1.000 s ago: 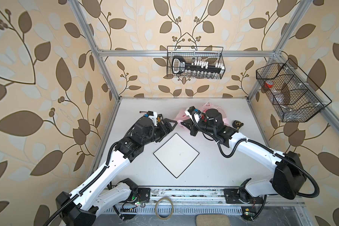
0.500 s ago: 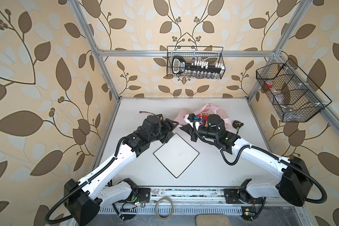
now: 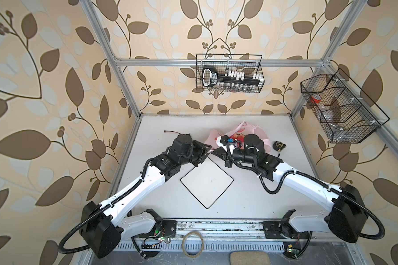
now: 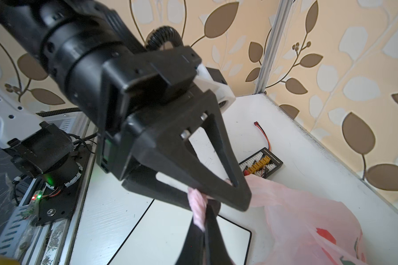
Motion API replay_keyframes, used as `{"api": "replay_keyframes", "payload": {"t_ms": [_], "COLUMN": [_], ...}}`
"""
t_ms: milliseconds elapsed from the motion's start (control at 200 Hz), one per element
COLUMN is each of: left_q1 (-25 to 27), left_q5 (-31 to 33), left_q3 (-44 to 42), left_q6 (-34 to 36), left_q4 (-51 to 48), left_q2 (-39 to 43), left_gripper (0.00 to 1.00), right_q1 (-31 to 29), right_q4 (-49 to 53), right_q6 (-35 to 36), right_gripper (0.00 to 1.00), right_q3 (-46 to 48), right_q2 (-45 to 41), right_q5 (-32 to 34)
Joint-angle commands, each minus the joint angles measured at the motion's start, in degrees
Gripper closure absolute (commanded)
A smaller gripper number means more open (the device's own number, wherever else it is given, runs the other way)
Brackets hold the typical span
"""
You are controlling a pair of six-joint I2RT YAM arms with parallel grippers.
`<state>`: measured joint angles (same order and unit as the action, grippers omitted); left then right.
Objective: Take the fake fruits out of the plastic bag
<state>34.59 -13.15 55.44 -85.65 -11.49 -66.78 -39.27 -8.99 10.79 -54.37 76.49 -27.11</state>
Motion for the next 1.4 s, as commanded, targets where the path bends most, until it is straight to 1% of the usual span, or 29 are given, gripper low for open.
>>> {"api": "replay_keyframes", "payload": {"t_ms": [0,85,120,150,185,245,300,360,410,485,570,645,680,735,825,960,1070,1140,1220,1275,1400], "left_q1": [0.51,0.54,0.52,0.53,0.54,0.61,0.53,0.57,0.59,0.6,0.6,0.51,0.57,0.53,0.54,0.56,0.57,0.55,0.55,0.6,0.55], "left_q5": [-0.16,0.23,0.27,0.5,0.75,1.34,1.42,0.91,-0.37,-1.78,-3.25,-5.15,-5.84,-7.05,-7.41,-6.98,-7.8,-9.16,-10.09,-10.06,-10.08], "left_q3": [2.63,3.24,3.44,3.45,3.32,3.23,2.94,2.17,1.17,0.4,0.24,-0.07,-0.36,-0.91,-2.5,-4.47,-5.95,-7.05,-8.12,-8.73,-10.2], "left_q6": [-0.22,0.67,1.27,2.19,3.81,7.33,11.74,16.43,21.16,27.46,34.35,40.38,42.73,46.75,51.5,57.1,60.26,62.24,64.82,66.47,69.39], "left_q4": [2.21,1.74,1.81,2.17,2.63,2.53,2.73,3.18,5.25,6.26,5.58,5.13,4.67,4.61,4.76,4.66,6.54,8.52,9.95,10.48,11.48], "left_q2": [-0.32,-0.75,-0.96,-1.09,-1.29,-1.57,-1.77,-1.77,-1.55,-1.25,-0.9,-0.81,-0.72,-0.38,0.38,1.43,2.13,2.65,3.38,4.04,5.89], "left_gripper": [0.76,0.92,0.96,1.0,1.0,1.0,1.0,1.0,1.0,1.0,1.0,1.0,1.0,1.0,1.0,1.0,1.0,1.0,1.0,1.0,1.0], "right_q1": [-0.28,-0.27,-0.26,-0.28,-0.28,-0.28,-0.02,-0.02,-0.02,-0.02,-0.02,-0.02,-0.03,-0.02,-0.02,-0.02,-0.02,-0.02,-0.04,0.04,0.74], "right_q4": [1.18,2.28,3.16,4.03,4.88,5.65,5.26,5.32,6.24,7.91,11.52,16.69,19.27,21.75,22.89,21.62,18.08,16.0,12.42,11.35,10.99], "right_q6": [1.64,2.13,2.14,2.14,1.52,-0.25,-1.55,-2.72,-3.75,-6.3,-9.41,-12.14,-12.32,-11.78,-8.37,0.29,9.2,17.76,24.71,27.05,28.79], "right_gripper": [1.0,0.99,0.93,0.83,0.72,0.62,0.57,0.54,0.54,0.54,0.54,0.56,0.57,0.57,0.57,0.59,0.63,0.63,0.67,0.69,0.74], "right_q3": [-0.5,-0.43,-0.62,-0.82,-0.9,-0.48,0.69,1.92,2.85,4.61,6.71,7.64,7.99,8.72,10.38,10.04,9.63,10.09,10.65,9.52,6.21], "right_q2": [-0.48,-0.68,-0.89,-1.02,-1.28,-2.63,-4.8,-7.52,-9.89,-13.36,-16.86,-19.04,-19.84,-21.15,-22.43,-21.89,-20.44,-19.42,-17.12,-14.86,-9.17], "right_q5": [-2.77,-2.79,-2.71,-2.75,-2.93,-5.88,-7.51,-5.91,-2.61,4.28,16.05,26.52,29.3,31.79,34.79,37.04,36.09,32.81,32.7,33.42,35.75]}}
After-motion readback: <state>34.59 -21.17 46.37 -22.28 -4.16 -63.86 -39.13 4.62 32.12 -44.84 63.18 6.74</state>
